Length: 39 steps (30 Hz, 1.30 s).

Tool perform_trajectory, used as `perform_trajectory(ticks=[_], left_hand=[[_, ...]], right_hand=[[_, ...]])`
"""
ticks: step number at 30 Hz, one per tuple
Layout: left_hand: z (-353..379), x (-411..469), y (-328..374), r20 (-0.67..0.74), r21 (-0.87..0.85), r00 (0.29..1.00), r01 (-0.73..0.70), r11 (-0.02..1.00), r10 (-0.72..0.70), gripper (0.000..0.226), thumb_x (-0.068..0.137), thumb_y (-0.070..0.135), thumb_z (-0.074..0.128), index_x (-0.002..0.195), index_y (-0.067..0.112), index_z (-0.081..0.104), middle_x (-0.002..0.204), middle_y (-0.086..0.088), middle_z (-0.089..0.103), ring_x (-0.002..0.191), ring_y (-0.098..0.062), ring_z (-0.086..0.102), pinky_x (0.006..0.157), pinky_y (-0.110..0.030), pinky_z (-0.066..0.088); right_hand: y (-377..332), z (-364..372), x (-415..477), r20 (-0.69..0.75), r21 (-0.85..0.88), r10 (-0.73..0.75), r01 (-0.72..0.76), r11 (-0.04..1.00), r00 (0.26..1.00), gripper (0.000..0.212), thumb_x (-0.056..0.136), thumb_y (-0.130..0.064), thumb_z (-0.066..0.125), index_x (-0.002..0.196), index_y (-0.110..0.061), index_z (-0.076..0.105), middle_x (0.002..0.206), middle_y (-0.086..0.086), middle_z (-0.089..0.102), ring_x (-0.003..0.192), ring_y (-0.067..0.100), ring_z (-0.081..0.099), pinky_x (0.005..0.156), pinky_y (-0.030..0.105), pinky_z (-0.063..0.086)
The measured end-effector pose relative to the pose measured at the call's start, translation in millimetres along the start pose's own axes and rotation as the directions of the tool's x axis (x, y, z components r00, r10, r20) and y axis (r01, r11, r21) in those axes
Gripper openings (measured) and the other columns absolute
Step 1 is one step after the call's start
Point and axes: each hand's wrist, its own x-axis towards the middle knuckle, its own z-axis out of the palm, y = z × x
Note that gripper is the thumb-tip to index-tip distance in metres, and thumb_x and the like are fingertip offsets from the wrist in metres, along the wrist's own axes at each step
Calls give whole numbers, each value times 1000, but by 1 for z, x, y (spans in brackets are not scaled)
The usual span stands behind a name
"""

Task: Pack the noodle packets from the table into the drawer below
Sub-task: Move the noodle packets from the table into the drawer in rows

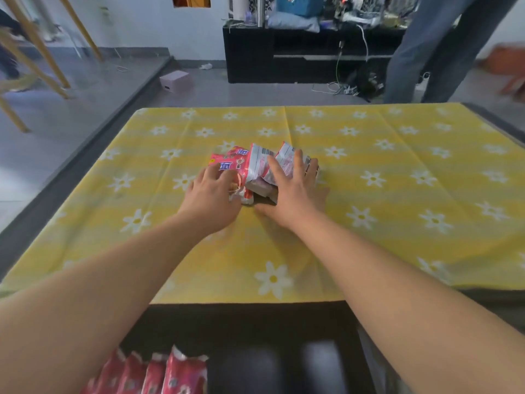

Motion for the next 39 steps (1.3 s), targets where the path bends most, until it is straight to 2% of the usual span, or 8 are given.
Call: perform_trajectory(ticks=[4, 8, 12, 16, 25, 32, 36, 39], left_hand=[[-5, 39, 7, -10, 2, 1000, -13, 1000, 13, 79, 85, 44, 52, 159, 32, 31, 171, -12, 19, 158, -36, 12, 124, -57, 18], [3, 73, 0, 148, 130, 987, -88, 988, 69, 102, 68, 60, 45, 163, 41, 13, 175, 0, 6, 160, -35, 0, 124, -63, 7], [8, 82, -10, 204, 94, 974, -124, 988, 102, 107, 64, 75, 37, 163, 41, 15, 167, 1, 31, 149, -38, 29, 119, -56, 32], [4, 67, -10, 175, 135, 980, -114, 984, 90, 106, 63, 83, 31, 158, 37, 32, 151, -3, 42, 134, -39, 41, 111, -57, 41], [-6, -31, -8, 170, 191, 984, -81, 978, 49, 86, 72, 73, 42, 146, 28, 42, 145, -5, 43, 131, -36, 42, 102, -54, 46], [-29, -82, -7, 228, 209, 972, -99, 973, 50, 103, 74, 75, 37, 164, 33, 9, 163, -7, 32, 146, -38, 36, 117, -56, 30], [-50, -118, 4, 136, 18, 966, -226, 974, 221, 96, 77, 69, 41, 162, 42, 6, 168, -4, 25, 151, -35, 30, 119, -58, 32], [-69, -138, 14, 130, -36, 927, -351, 936, 352, 89, 79, 68, 45, 161, 45, 18, 168, 3, 22, 155, -30, 24, 119, -62, 32]], right_hand=[[-2, 4, 13, 46, 81, 16, -19, 997, 999, 96, 83, -73, 68, 159, -54, 12, 174, 2, -15, 158, 46, -11, 113, 77, 27], [6, 11, 19, -29, 62, -14, 16, 998, 999, 69, 97, -49, 62, 156, -46, 28, 173, 2, 6, 156, 44, 6, 111, 62, 42], [14, 12, 11, -57, 74, -57, 61, 995, 997, 65, 98, -47, 58, 157, -41, 31, 173, 3, 11, 156, 42, 10, 115, 58, 40], [16, 11, -7, -88, 129, -113, 123, 984, 990, 64, 98, -46, 58, 157, -34, 36, 172, 7, 18, 155, 41, 15, 120, 57, 33], [-3, 3, -88, -20, 160, -181, 182, 970, 983, 67, 99, -47, 57, 159, -30, 32, 171, 9, 18, 156, 42, 13, 123, 57, 29], [-16, -22, -147, -5, 264, -157, 153, 952, 988, 58, 102, -45, 55, 153, -20, 45, 163, 10, 36, 148, 31, 35, 122, 40, 30], [-22, -57, -180, -47, 373, -120, 129, 919, 992, 46, 102, -37, 57, 146, -22, 54, 151, 1, 50, 137, 27, 46, 117, 36, 36], [-22, -76, -200, -51, 317, -173, 180, 931, 984, 42, 100, -31, 59, 141, -21, 57, 148, 0, 53, 135, 24, 49, 114, 37, 40]])
